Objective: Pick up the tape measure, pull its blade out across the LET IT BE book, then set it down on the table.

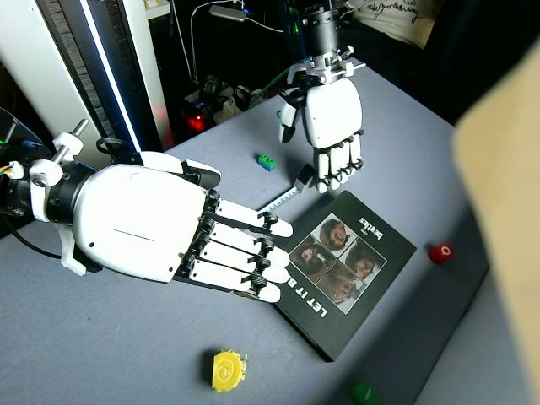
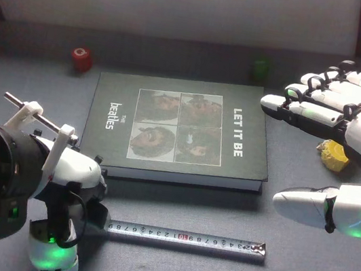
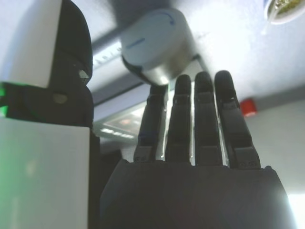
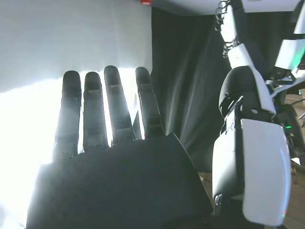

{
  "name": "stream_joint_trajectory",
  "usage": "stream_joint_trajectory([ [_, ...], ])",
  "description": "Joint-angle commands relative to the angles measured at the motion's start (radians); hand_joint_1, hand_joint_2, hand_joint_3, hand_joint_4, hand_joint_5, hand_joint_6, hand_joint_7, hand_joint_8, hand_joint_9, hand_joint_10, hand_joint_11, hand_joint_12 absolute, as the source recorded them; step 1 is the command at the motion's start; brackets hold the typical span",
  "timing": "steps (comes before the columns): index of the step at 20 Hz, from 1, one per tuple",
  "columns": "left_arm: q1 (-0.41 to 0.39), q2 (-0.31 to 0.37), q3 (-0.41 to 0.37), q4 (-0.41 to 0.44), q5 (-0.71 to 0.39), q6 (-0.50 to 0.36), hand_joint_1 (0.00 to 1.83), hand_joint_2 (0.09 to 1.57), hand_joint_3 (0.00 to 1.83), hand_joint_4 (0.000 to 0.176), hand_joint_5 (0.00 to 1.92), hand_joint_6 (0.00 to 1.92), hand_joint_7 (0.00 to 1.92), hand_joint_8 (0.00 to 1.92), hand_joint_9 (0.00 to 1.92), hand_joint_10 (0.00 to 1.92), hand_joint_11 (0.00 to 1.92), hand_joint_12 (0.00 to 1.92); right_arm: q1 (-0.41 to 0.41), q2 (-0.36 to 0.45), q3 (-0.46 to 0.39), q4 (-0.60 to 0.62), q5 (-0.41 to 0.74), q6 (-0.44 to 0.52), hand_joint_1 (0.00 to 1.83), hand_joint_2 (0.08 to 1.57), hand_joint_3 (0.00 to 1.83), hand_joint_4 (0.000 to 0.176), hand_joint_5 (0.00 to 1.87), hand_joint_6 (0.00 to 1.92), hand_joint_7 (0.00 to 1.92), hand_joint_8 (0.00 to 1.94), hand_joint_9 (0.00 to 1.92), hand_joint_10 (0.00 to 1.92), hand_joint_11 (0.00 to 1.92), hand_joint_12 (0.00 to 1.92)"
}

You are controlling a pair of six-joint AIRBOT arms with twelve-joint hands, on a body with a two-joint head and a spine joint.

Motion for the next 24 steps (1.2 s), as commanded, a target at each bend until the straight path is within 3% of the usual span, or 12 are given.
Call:
stream_joint_trajectory([
  [1, -0.002, 0.003, -0.005, 0.057, -0.004, 0.0, 1.02, 0.97, 0.01, 0.0, 0.22, 0.01, 0.17, 0.0, 0.15, 0.0, 0.0, 0.51, 0.006, -0.001, -0.001, -0.016, 0.116, 0.008, 0.11, 1.03, 0.0, 0.111, 0.13, 0.0, 0.15, 0.0, 0.09, 0.01, 0.0, 0.4],
  [12, 0.029, -0.033, 0.029, 0.106, -0.025, -0.027, 1.0, 0.98, 0.0, 0.0, 0.21, 0.0, 0.17, 0.0, 0.15, 0.0, 0.0, 0.5, 0.016, -0.006, -0.001, -0.016, 0.129, 0.021, 0.14, 1.02, 0.0, 0.11, 0.14, 0.0, 0.16, 0.0, 0.11, 0.0, 0.0, 0.46],
  [15, 0.034, -0.05, 0.041, 0.12, -0.025, -0.03, 1.01, 0.97, 0.0, 0.0, 0.24, 0.01, 0.2, 0.01, 0.17, 0.0, 0.0, 0.53, 0.017, -0.007, -0.002, -0.019, 0.13, 0.027, 0.14, 1.02, 0.0, 0.111, 0.11, 0.0, 0.13, 0.0, 0.07, 0.0, 0.0, 0.38],
  [24, 0.082, -0.077, 0.059, 0.161, -0.025, -0.048, 1.01, 0.97, 0.0, 0.0, 0.27, 0.02, 0.22, 0.01, 0.17, 0.0, 0.0, 0.53, 0.018, -0.008, -0.002, -0.058, 0.147, 0.065, 0.13, 1.02, 0.0, 0.112, 0.13, 0.0, 0.14, 0.0, 0.07, 0.0, 0.0, 0.41],
])
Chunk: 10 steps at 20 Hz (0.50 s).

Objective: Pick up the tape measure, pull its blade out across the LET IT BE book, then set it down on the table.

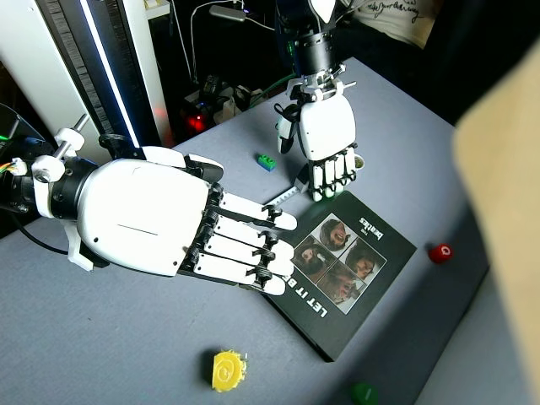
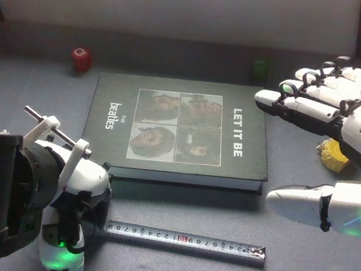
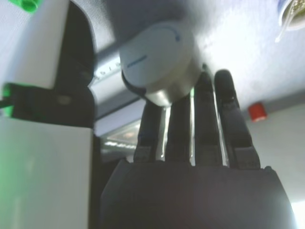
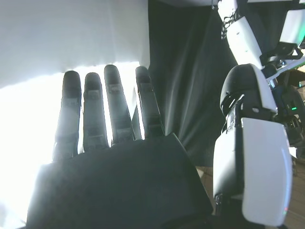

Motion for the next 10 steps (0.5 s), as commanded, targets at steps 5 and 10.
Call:
stream_joint_trajectory([
  [5, 0.001, -0.013, 0.011, 0.066, 0.002, 0.001, 1.01, 0.96, 0.0, 0.0, 0.27, 0.01, 0.23, 0.01, 0.18, 0.01, 0.0, 0.52, 0.017, 0.0, -0.003, -0.032, 0.123, 0.02, 0.11, 1.02, 0.0, 0.114, 0.13, 0.0, 0.15, 0.0, 0.06, 0.0, 0.0, 0.44],
  [10, 0.015, -0.019, 0.01, 0.084, 0.002, -0.001, 1.01, 0.96, 0.0, 0.0, 0.32, 0.01, 0.31, 0.02, 0.23, 0.01, 0.0, 0.54, 0.012, 0.002, -0.009, -0.053, 0.133, 0.032, 0.11, 1.02, 0.0, 0.115, 0.13, 0.0, 0.14, 0.0, 0.07, 0.0, 0.0, 0.51],
])
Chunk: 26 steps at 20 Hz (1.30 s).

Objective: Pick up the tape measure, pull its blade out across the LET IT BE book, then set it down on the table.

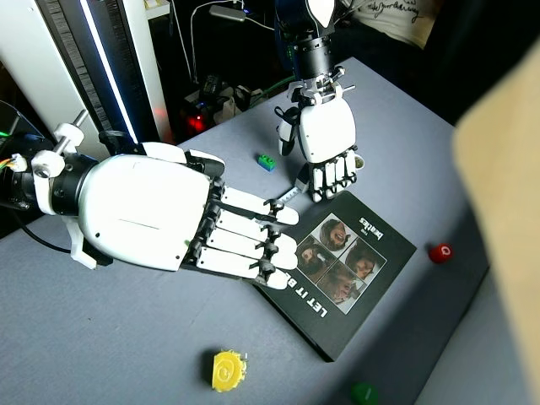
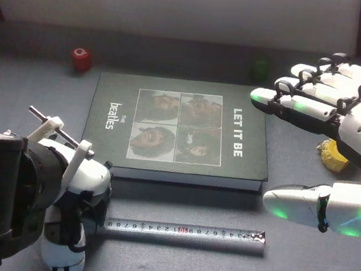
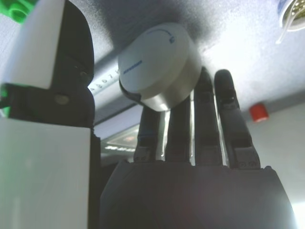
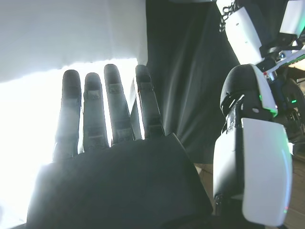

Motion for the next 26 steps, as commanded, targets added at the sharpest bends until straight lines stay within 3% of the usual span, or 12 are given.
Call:
stream_joint_trajectory([
  [1, 0.003, -0.007, 0.0, 0.051, 0.009, 0.002, 1.0, 0.99, 0.0, 0.0, 0.48, 0.01, 0.46, 0.01, 0.36, 0.01, 0.02, 0.71, 0.012, 0.003, -0.005, -0.019, 0.117, 0.011, 0.11, 1.02, 0.0, 0.115, 0.13, 0.0, 0.15, 0.0, 0.08, 0.0, 0.0, 0.53],
  [4, 0.013, -0.014, 0.002, 0.064, 0.009, -0.006, 1.12, 1.03, 0.0, 0.0, 0.83, 0.01, 0.79, 0.01, 0.71, 0.02, 0.44, 0.69, 0.003, 0.002, -0.006, -0.026, 0.133, 0.013, 0.11, 1.02, 0.0, 0.118, 0.13, 0.0, 0.15, 0.0, 0.07, 0.0, 0.0, 0.53],
  [5, 0.015, -0.016, 0.003, 0.073, 0.01, -0.01, 1.16, 1.07, 0.0, 0.0, 1.02, 0.66, 0.97, 0.02, 0.9, 0.03, 0.62, 0.71, 0.001, 0.002, -0.006, -0.033, 0.139, 0.013, 0.11, 1.02, 0.0, 0.12, 0.13, 0.0, 0.15, 0.0, 0.07, 0.0, 0.0, 0.53],
  [6, 0.016, -0.021, 0.005, 0.078, 0.01, -0.012, 1.23, 1.07, 0.0, 0.0, 1.1, 0.65, 1.05, 0.76, 1.08, 0.09, 0.79, 0.83, -0.001, 0.002, -0.007, -0.038, 0.144, 0.014, 0.11, 1.02, 0.0, 0.122, 0.13, 0.0, 0.15, 0.0, 0.07, 0.0, 0.0, 0.53],
  [7, 0.018, -0.023, 0.006, 0.082, 0.01, -0.013, 1.35, 1.07, 0.0, 0.0, 1.11, 0.61, 1.06, 0.87, 0.96, 0.95, 0.86, 0.94, -0.002, 0.002, -0.007, -0.039, 0.145, 0.014, 0.11, 1.02, 0.0, 0.122, 0.13, 0.0, 0.15, 0.0, 0.07, 0.0, 0.0, 0.55],
  [8, 0.021, -0.027, 0.007, 0.089, 0.01, -0.013, 1.38, 1.08, 0.0, 0.0, 1.12, 0.59, 1.05, 0.93, 0.91, 1.16, 0.89, 1.02, -0.001, 0.002, -0.007, -0.039, 0.147, 0.015, 0.12, 1.02, 0.0, 0.122, 0.13, 0.0, 0.16, 0.0, 0.07, 0.0, 0.0, 0.55],
  [15, 0.043, -0.042, -0.003, 0.122, 0.008, -0.018, 1.38, 1.08, 0.0, 0.0, 1.09, 0.56, 1.07, 0.91, 0.91, 1.25, 0.92, 1.01, -0.003, 0.002, -0.007, -0.042, 0.155, 0.018, 0.14, 1.01, 0.0, 0.12, 0.15, 0.01, 0.18, 0.01, 0.1, 0.01, 0.0, 0.55],
  [21, -0.041, -0.016, -0.011, 0.147, 0.0, 0.034, 1.39, 1.08, 0.0, 0.0, 1.13, 0.51, 1.07, 0.89, 0.91, 1.25, 0.93, 1.02, -0.013, 0.002, -0.007, -0.073, 0.199, 0.077, 0.14, 1.01, 0.0, 0.12, 0.15, 0.0, 0.16, 0.0, 0.1, 0.0, 0.0, 0.51],
  [26, -0.122, 0.003, -0.007, 0.143, -0.008, 0.087, 1.39, 1.08, 0.0, 0.0, 1.11, 0.54, 1.09, 0.86, 0.92, 1.24, 0.92, 1.02, -0.035, 0.004, -0.008, -0.076, 0.261, 0.082, 0.14, 1.01, 0.0, 0.119, 0.15, 0.0, 0.16, 0.0, 0.11, 0.0, 0.0, 0.6],
])
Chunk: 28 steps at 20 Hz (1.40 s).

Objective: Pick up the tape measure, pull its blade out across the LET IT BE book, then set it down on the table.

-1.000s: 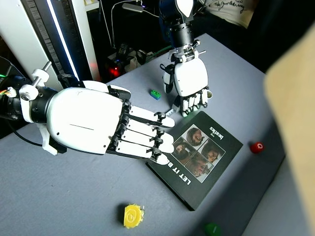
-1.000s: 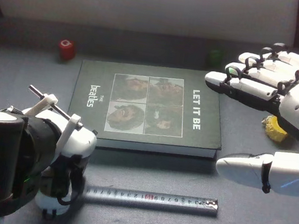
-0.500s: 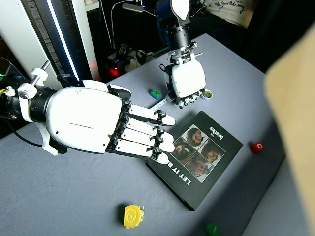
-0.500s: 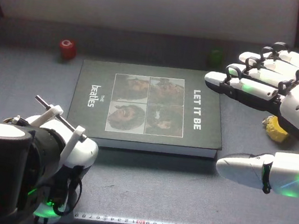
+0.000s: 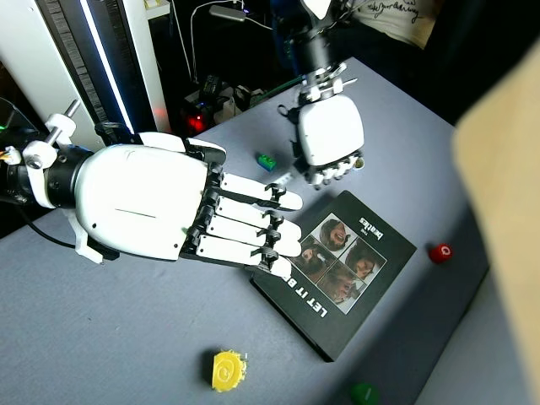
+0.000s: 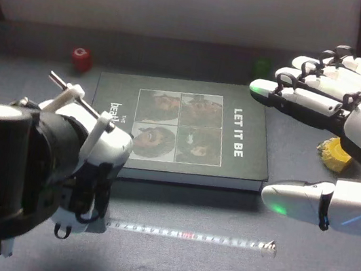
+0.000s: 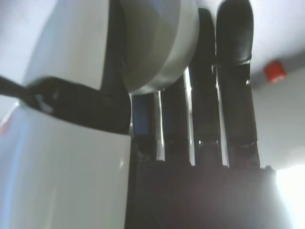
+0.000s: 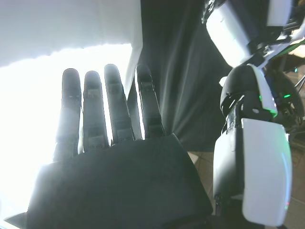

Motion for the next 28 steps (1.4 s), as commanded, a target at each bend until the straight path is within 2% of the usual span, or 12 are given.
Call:
stream_joint_trajectory([
  [1, -0.026, 0.006, 0.007, 0.072, -0.001, 0.023, 1.39, 1.08, 0.0, 0.0, 1.1, 0.56, 1.09, 0.87, 0.91, 1.25, 0.92, 1.02, 0.01, 0.007, -0.003, -0.019, 0.143, 0.009, 0.14, 1.01, 0.0, 0.119, 0.15, 0.0, 0.16, 0.0, 0.11, 0.0, 0.0, 0.63],
  [7, -0.109, 0.004, 0.065, 0.098, -0.029, 0.054, 1.39, 1.08, 0.0, 0.0, 1.09, 0.58, 1.08, 0.89, 0.91, 1.24, 0.91, 1.02, -0.029, 0.04, -0.042, -0.055, 0.221, 0.032, 0.14, 1.01, 0.0, 0.119, 0.15, 0.0, 0.16, 0.0, 0.11, 0.0, 0.0, 0.57],
  [8, -0.132, 0.002, 0.088, 0.136, -0.03, 0.058, 1.39, 1.08, 0.0, 0.0, 1.1, 0.57, 1.07, 0.89, 0.92, 1.24, 0.91, 1.02, -0.059, 0.041, -0.042, -0.045, 0.281, 0.035, 0.14, 1.01, 0.0, 0.119, 0.15, 0.0, 0.16, 0.0, 0.11, 0.0, 0.0, 0.56],
  [11, -0.153, 0.002, 0.114, 0.141, -0.06, 0.069, 1.39, 1.08, 0.0, 0.0, 1.09, 0.57, 1.07, 0.89, 0.92, 1.24, 0.91, 1.02, -0.128, 0.032, -0.042, -0.057, 0.406, 0.028, 0.22, 1.0, 0.0, 0.112, 0.16, 0.0, 0.16, 0.0, 0.11, 0.0, 0.0, 0.56],
  [12, -0.167, 0.002, 0.126, 0.141, -0.075, 0.075, 1.39, 1.08, 0.0, 0.0, 1.08, 0.58, 1.08, 0.88, 0.92, 1.24, 0.9, 1.01, -0.168, 0.02, -0.041, -0.059, 0.488, 0.011, 0.37, 0.98, 0.0, 0.063, 0.17, 0.0, 0.17, 0.0, 0.15, 0.01, 0.0, 0.64],
  [13, -0.181, 0.002, 0.134, 0.141, -0.084, 0.092, 1.39, 1.08, 0.0, 0.0, 1.08, 0.58, 1.08, 0.88, 0.92, 1.24, 0.9, 1.01, -0.194, 0.004, -0.036, -0.059, 0.544, -0.014, 0.42, 0.97, 0.0, 0.045, 0.17, 0.0, 0.17, 0.0, 0.15, 0.01, 0.0, 0.64],
  [16, -0.211, 0.002, 0.149, 0.141, -0.105, 0.142, 1.39, 1.08, 0.0, 0.0, 1.08, 0.59, 1.08, 0.88, 0.92, 1.24, 0.9, 1.01, -0.225, -0.055, 0.001, -0.059, 0.656, -0.064, 0.6, 0.94, 0.0, 0.02, 0.21, 0.01, 0.2, 0.01, 0.18, 0.01, 0.0, 0.72],
  [18, -0.222, 0.007, 0.149, 0.141, -0.107, 0.143, 1.39, 1.08, 0.0, 0.0, 1.08, 0.59, 1.08, 0.88, 0.92, 1.24, 0.9, 1.01, -0.19, -0.1, 0.034, -0.047, 0.699, -0.1, 0.65, 0.98, 0.01, 0.001, 0.27, 0.02, 0.27, 0.02, 0.22, 0.01, 0.0, 0.83],
  [23, -0.223, 0.013, 0.145, 0.141, -0.124, 0.143, 1.39, 1.08, 0.0, 0.0, 1.08, 0.58, 1.08, 0.88, 0.92, 1.24, 0.9, 1.01, -0.221, -0.154, 0.06, -0.047, 0.724, -0.168, 0.88, 1.03, 0.01, 0.0, 0.39, 0.01, 0.44, 0.01, 0.37, 0.02, 0.0, 1.02],
  [28, -0.226, 0.011, 0.156, 0.165, -0.151, 0.143, 1.39, 1.08, 0.0, 0.0, 1.07, 0.59, 1.08, 0.88, 0.91, 1.24, 0.91, 1.01, -0.239, -0.226, 0.062, -0.001, 0.777, -0.292, 0.95, 1.07, 0.0, 0.0, 0.51, 0.02, 0.57, 0.01, 0.5, 0.02, 0.06, 1.13],
])
